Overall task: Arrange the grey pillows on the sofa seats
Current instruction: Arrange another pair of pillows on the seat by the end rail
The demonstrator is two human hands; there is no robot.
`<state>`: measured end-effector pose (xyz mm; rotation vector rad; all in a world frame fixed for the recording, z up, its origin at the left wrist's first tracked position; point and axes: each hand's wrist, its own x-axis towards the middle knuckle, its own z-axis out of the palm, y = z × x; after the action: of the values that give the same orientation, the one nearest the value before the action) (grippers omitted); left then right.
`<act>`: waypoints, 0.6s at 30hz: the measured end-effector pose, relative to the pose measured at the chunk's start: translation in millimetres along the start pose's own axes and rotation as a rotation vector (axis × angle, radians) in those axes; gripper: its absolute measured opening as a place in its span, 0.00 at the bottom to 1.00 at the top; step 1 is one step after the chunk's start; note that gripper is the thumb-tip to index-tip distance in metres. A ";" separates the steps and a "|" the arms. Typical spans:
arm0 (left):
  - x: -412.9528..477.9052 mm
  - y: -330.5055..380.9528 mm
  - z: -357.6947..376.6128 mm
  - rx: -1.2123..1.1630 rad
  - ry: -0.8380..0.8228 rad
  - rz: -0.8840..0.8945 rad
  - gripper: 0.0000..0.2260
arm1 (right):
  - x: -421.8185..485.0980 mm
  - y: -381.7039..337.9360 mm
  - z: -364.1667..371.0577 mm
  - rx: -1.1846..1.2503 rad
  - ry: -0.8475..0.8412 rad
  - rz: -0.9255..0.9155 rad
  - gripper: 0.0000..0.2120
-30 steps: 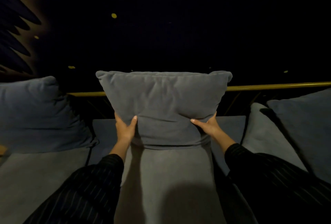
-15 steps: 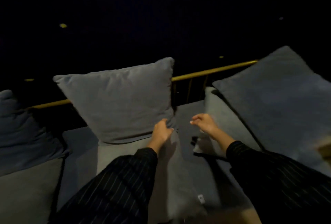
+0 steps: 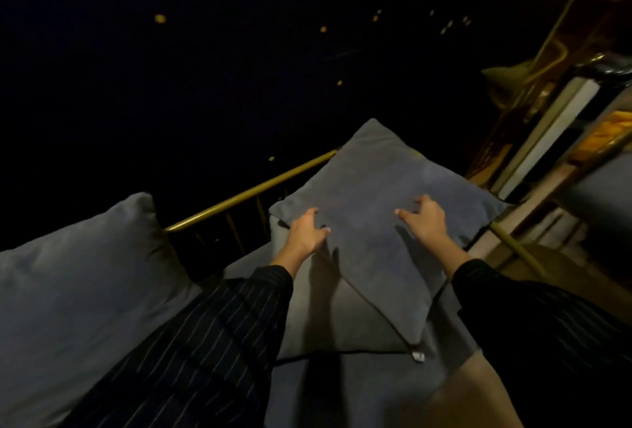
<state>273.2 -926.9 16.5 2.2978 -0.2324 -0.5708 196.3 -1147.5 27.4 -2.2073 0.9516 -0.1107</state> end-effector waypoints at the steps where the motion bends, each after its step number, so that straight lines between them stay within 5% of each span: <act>1: 18.1 11.7 7.6 0.004 0.011 -0.006 0.29 | 15.4 11.5 -3.8 -0.020 0.018 0.049 0.30; 5: 92.7 43.2 29.2 -0.002 0.081 -0.046 0.27 | 53.2 54.9 -1.0 0.055 0.078 0.340 0.45; 9: 151.7 61.5 39.5 0.027 0.094 -0.032 0.24 | 67.0 87.2 9.2 0.309 -0.046 0.571 0.60; 18: 236.9 57.0 46.1 0.127 -0.009 -0.285 0.57 | 111.3 123.8 20.4 0.398 -0.201 0.593 0.63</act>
<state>461.4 -1073.9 -50.5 2.4709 0.0589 -0.7278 209.4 -1267.5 -89.1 -1.4793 1.2979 0.1807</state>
